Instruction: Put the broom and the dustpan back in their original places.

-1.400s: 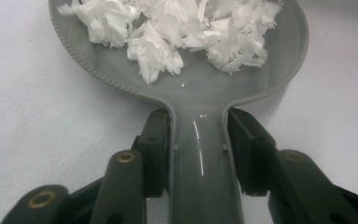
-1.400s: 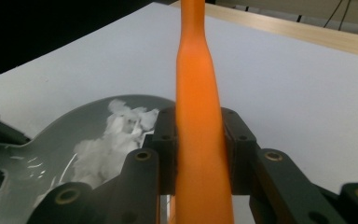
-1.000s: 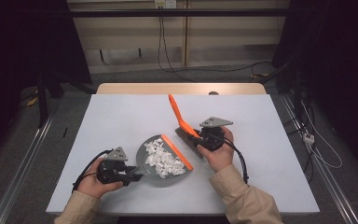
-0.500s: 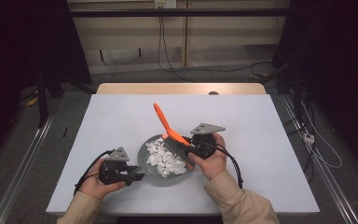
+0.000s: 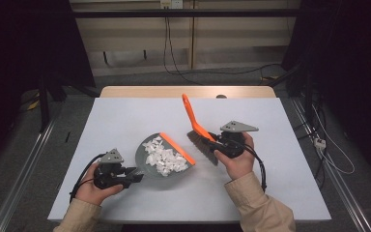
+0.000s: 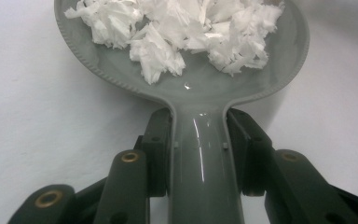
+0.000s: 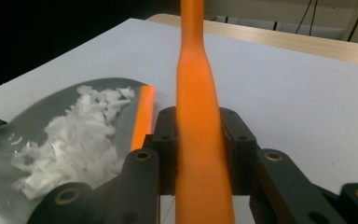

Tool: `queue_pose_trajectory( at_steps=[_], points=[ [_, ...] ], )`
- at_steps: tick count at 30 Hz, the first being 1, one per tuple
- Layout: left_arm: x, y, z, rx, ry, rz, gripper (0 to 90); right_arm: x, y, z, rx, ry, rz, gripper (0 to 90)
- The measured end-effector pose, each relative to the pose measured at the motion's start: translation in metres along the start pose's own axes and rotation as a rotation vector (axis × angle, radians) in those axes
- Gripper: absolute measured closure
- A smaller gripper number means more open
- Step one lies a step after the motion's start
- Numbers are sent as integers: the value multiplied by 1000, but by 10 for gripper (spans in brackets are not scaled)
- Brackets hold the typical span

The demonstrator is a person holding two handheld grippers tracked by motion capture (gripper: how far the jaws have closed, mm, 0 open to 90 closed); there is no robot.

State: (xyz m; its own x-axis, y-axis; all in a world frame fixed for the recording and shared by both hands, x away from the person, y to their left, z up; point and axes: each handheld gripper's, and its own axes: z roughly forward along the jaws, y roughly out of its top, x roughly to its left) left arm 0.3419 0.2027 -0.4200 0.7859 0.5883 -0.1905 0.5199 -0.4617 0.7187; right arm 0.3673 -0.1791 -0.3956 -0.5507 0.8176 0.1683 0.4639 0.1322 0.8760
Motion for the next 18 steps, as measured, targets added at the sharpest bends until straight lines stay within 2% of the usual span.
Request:
queue_pose_trajectory(
  at_steps=[1,3,8,9,14,18],
  points=[
    [0,0,-1,-16,23,-16,626,-2,-1,-2,2,-8,0,717],
    [4,0,-3,-29,20,-28,627,-8,-2,-5,2,-21,8,717],
    [9,0,-6,-58,59,-67,626,-20,-7,-13,7,-53,14,717],
    [9,0,-6,-61,76,-75,626,-22,-8,-15,5,-56,18,717],
    [14,0,-8,-73,90,-106,626,-34,-10,-24,-2,-80,36,717],
    [17,1,-7,-89,129,-133,625,-44,-12,-32,-11,-103,49,717]
  ],
)
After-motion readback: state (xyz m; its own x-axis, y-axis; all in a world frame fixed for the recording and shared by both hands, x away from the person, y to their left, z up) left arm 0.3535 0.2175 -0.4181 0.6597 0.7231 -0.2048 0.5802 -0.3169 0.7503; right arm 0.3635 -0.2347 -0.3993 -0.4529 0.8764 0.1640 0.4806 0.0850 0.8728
